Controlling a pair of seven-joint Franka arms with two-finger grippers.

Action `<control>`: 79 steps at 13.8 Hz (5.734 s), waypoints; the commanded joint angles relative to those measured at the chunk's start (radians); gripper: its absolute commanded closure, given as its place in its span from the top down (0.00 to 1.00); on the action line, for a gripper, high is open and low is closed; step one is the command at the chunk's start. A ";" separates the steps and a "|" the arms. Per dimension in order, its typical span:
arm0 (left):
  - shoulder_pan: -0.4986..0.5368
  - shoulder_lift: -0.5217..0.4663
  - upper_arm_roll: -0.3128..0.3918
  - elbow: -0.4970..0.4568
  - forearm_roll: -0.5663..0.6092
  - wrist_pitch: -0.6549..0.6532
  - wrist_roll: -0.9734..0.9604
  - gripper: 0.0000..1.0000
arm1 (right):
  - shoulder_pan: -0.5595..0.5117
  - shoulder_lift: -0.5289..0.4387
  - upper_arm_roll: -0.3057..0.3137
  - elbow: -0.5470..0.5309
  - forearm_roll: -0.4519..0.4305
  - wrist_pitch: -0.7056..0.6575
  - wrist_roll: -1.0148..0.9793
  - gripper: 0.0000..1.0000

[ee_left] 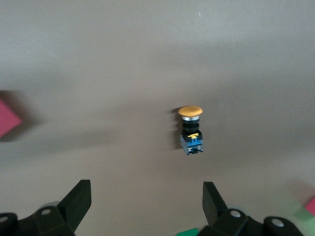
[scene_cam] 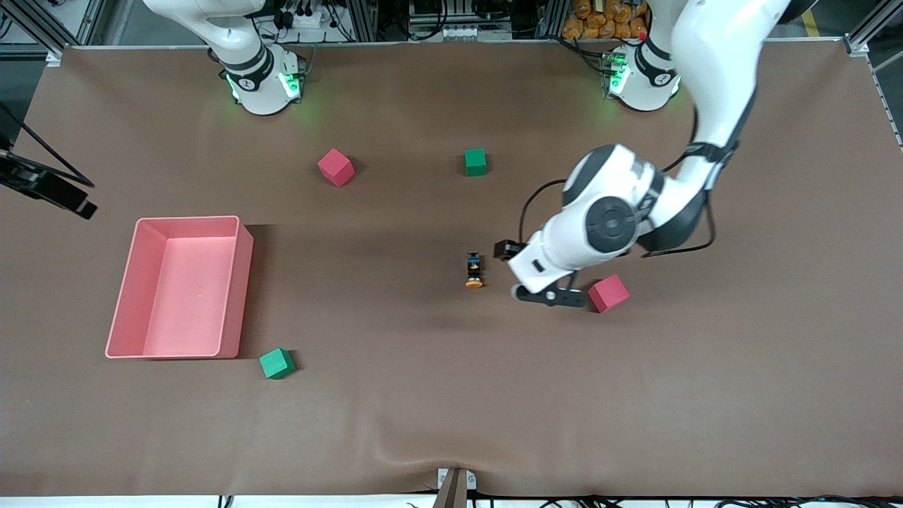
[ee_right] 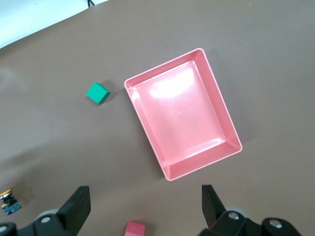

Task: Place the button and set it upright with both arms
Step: 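Set the button down with the right gripper while the left gripper approaches, then grasp the button with the left gripper while the right gripper withdraws, then lift the button with the left gripper and stand it upright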

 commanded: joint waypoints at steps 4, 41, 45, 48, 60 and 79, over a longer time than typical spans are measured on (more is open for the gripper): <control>-0.272 0.160 0.221 0.159 0.011 0.018 -0.075 1.00 | -0.033 -0.132 0.006 -0.199 -0.014 0.043 -0.149 1.00; -0.340 0.301 0.226 0.169 -0.075 0.095 -0.156 0.40 | -0.031 -0.117 -0.013 -0.171 0.022 0.042 -0.355 1.00; -0.338 0.300 0.226 0.169 -0.080 0.095 -0.156 0.11 | -0.031 -0.117 -0.014 -0.171 0.022 0.042 -0.357 1.00; -0.337 0.297 0.226 0.170 -0.083 0.095 -0.162 0.00 | -0.031 -0.117 -0.014 -0.171 0.022 0.042 -0.357 1.00; -0.398 0.193 0.262 0.182 0.199 0.134 -0.597 0.00 | -0.030 -0.117 -0.021 -0.173 0.023 0.036 -0.358 1.00; -0.631 0.384 0.296 0.179 1.653 0.216 -1.832 0.00 | -0.027 -0.117 -0.022 -0.173 0.023 0.038 -0.358 1.00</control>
